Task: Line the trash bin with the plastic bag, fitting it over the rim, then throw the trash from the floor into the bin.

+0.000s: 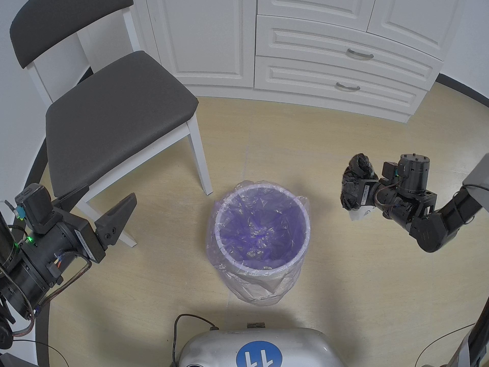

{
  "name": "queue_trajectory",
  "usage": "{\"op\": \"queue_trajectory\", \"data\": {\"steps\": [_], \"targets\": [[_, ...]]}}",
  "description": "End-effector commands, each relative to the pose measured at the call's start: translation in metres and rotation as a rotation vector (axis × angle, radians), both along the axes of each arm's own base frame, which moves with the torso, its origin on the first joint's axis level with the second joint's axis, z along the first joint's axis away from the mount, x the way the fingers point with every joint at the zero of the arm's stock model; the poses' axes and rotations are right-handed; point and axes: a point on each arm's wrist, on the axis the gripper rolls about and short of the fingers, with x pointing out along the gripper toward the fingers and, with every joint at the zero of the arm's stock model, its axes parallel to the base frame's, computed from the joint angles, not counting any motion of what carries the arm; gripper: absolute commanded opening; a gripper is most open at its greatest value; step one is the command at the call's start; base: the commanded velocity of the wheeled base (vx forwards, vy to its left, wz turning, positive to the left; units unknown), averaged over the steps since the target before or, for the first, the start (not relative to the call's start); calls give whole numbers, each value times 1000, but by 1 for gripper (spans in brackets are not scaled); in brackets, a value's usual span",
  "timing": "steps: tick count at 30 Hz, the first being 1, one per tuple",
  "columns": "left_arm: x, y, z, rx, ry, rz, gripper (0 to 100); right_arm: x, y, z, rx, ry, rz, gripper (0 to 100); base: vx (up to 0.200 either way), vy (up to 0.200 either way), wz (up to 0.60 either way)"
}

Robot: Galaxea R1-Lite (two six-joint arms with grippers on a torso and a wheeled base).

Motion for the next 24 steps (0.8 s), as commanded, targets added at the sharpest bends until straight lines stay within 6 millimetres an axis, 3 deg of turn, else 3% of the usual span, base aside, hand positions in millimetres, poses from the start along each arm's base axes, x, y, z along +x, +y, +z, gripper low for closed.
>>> {"op": "queue_trajectory", "data": {"steps": [1, 3, 4, 6, 12, 14, 17, 18, 19, 20, 24], "targets": [[-2, 1, 3, -6, -18, -1, 100, -67, 60, 50, 21, -203, 112, 0, 0, 0, 0], [-3, 1, 4, -3, -31, 0, 100, -72, 80, 46, 53, -243, 138, 0, 0, 0, 0], [-3, 1, 4, -3, -31, 0, 100, -72, 80, 46, 53, -243, 138, 0, 0, 0, 0], [-7, 4, 9, 4, -60, 0, 100, -76, 111, 36, 138, -316, 174, 0, 0, 0, 0], [-8, 6, 10, 65, -89, 15, 100, -82, 154, 14, 231, -389, 267, 0, 0, 0, 0], [-12, 9, 13, 105, -121, 35, 100, -84, 173, -7, 264, -343, 306, 0, 0, 0, 0], [-19, 14, 18, 103, -153, 39, 100, -83, 181, -25, 283, -294, 317, 0, 0, 0, 0], [-24, 17, 21, 94, -170, 35, 100, -78, 185, -42, 291, -251, 313, 0, 0, 0, 0], [-24, 17, 21, 93, -171, 36, 100, -78, 186, -44, 292, -248, 313, 0, 0, 0, 0], [-25, 18, 22, 89, -177, 41, 100, -72, 189, -58, 288, -224, 308, 0, 0, 0, 0], [-28, 21, 25, 82, -195, 47, 100, -62, 191, -79, 266, -195, 294, 0, 0, 0, 0]]}}
